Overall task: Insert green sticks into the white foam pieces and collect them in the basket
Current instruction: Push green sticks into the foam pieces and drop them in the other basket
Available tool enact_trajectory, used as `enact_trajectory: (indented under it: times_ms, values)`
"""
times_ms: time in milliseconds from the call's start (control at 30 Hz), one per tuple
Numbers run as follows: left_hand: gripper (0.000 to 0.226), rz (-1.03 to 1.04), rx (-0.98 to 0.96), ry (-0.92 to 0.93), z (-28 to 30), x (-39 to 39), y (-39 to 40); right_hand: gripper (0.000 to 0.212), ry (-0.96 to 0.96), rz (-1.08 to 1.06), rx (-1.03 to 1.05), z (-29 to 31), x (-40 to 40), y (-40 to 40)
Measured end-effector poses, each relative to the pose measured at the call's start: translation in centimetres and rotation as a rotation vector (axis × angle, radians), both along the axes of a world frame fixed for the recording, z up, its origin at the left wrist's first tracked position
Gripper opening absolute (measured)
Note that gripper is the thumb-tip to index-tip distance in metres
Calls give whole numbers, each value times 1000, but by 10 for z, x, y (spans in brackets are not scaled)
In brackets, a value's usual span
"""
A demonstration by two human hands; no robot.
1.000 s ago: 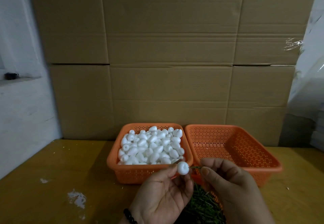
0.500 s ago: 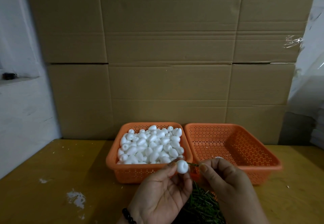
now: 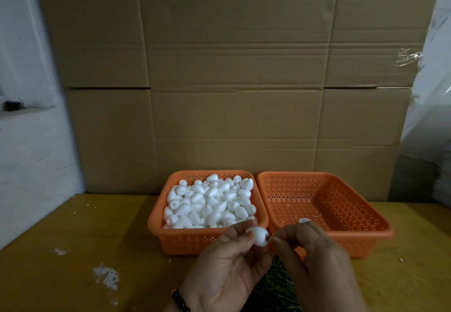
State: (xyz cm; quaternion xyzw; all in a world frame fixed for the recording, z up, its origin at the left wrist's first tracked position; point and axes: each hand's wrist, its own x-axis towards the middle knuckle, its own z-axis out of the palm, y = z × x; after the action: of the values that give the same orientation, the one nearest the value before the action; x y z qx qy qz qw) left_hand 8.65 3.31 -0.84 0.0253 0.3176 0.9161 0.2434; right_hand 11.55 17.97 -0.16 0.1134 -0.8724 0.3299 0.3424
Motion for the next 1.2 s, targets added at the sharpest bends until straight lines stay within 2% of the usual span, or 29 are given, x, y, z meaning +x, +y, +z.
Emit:
enact_trajectory:
  times_ms: [367,1200]
  values:
    - [27,73,-173,132,0,3,0,23,13,15,31,-4,-3,3]
    - [27,58,-200,114,2,4,-2,20,-51,103,-39,-1,-2,6]
